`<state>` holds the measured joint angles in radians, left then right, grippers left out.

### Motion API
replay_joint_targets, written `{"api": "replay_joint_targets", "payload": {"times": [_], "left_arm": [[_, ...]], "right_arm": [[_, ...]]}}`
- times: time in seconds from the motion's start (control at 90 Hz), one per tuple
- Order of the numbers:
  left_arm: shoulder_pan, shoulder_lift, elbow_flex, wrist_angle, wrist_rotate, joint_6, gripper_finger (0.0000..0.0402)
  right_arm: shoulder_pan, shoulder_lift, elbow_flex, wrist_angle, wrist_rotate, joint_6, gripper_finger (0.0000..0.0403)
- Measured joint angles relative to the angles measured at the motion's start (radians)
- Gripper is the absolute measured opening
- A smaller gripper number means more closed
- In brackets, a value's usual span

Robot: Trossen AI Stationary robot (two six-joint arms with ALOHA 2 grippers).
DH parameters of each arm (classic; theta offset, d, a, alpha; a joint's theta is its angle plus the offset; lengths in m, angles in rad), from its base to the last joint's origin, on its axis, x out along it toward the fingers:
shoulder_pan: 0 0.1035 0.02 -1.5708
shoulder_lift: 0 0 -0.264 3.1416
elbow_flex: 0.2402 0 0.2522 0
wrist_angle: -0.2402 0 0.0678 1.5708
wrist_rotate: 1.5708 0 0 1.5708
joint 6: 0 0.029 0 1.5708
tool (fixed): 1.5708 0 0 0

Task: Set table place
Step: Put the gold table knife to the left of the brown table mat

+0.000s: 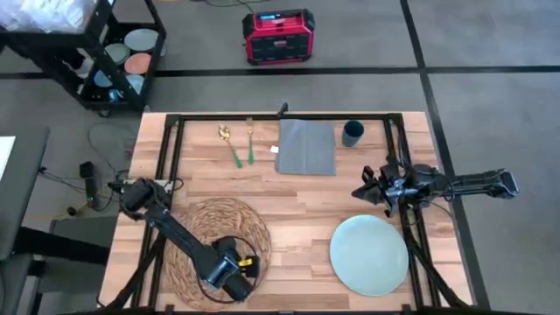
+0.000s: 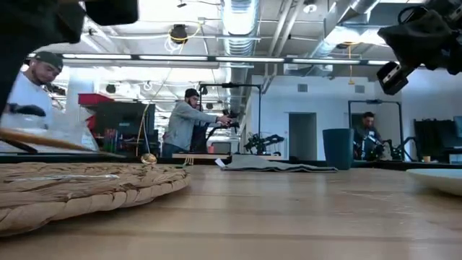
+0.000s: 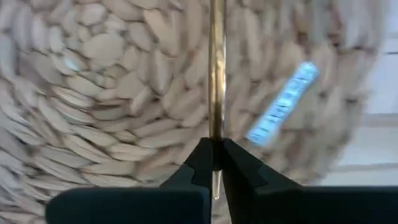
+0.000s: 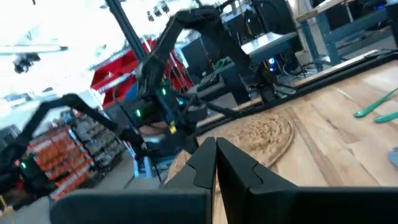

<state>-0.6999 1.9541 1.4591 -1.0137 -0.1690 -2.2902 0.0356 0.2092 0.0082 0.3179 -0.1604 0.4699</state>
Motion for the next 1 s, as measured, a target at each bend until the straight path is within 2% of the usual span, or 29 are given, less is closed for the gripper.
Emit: {"api": "replay_joint_targets", "payload": {"times": [0.111,0.589,1.0], "left_arm": [[0.004,0.007,-0.001,0.045,-0.007,0.000,0.0000],[-0.002,0.011,-0.005,0.059,0.007,-0.013,0.0001],[-0.009,0.011,-0.006,0.088,0.006,0.000,0.0054]], "right_arm": [[0.005,0.000,0.000,0.000,0.000,0.000,0.0000],[0.005,0.000,0.000,0.004,0.001,0.001,0.0000],[0.004,0.000,0.000,0.005,0.001,0.053,0.0000]]}}
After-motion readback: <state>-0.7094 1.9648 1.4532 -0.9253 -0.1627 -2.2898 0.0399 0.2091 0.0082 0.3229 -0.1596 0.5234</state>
